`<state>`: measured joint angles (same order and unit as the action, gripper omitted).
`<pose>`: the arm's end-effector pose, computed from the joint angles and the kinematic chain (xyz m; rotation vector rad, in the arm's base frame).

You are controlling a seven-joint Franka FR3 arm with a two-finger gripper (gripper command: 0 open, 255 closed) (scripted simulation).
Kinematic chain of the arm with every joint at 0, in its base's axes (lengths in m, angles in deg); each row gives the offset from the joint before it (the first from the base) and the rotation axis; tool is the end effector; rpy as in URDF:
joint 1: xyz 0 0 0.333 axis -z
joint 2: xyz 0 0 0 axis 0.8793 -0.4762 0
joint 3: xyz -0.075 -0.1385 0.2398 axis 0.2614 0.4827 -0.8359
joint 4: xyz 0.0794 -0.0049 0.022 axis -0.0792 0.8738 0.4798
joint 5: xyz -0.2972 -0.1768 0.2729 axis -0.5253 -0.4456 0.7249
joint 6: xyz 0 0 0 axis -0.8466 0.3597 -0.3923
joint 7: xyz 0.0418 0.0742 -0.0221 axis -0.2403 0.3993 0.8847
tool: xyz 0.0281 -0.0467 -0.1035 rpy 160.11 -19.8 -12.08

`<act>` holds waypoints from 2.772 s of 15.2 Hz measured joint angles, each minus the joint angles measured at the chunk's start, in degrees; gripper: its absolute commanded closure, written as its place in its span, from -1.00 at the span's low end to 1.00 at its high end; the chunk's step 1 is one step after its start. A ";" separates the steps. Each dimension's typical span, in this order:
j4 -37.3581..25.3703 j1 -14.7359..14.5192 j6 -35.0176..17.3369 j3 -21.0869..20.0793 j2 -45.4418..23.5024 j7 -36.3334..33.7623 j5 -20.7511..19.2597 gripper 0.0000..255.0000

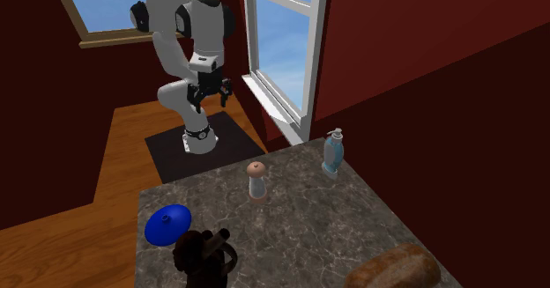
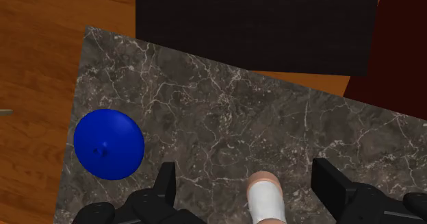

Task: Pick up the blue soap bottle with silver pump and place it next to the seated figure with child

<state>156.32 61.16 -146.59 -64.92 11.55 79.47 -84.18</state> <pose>0.3776 0.0200 0.5201 2.9970 0.0967 -0.0529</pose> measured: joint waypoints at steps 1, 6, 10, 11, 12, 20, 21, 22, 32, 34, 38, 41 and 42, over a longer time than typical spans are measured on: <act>0.00 0.00 0.00 0.00 0.00 0.00 0.00 -1.00; 3.22 -1.41 -6.28 -4.31 -0.77 -6.71 3.84 -1.00; 5.35 -2.60 -13.41 -8.95 -3.18 -13.47 7.16 -1.00; 5.09 -2.80 -15.03 -10.23 -4.35 -15.22 7.84 -1.00; 5.52 -3.02 -16.82 -11.40 -5.02 -16.88 8.49 -1.00; 3.73 -2.36 -31.49 -21.92 -15.73 -31.07 10.08 -1.00; 3.23 -1.91 -33.24 -23.15 -17.26 -32.85 9.70 -1.00; 2.20 -1.38 -34.68 -24.61 -19.03 -34.90 9.11 -1.00; -10.72 6.49 -45.64 -39.84 -40.91 -63.03 -10.82 -1.00; -14.41 6.41 -45.55 -41.30 -46.21 -70.25 -17.97 -1.00; -23.78 2.00 -43.14 -40.09 -57.53 -83.08 -31.96 -1.00; -27.17 -0.43 -42.39 -38.57 -61.45 -86.81 -36.37 -1.00; -27.43 -0.77 -42.67 -38.13 -62.26 -87.44 -37.30 -1.00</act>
<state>128.89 60.39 -189.26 -103.05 -50.71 -7.97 -121.49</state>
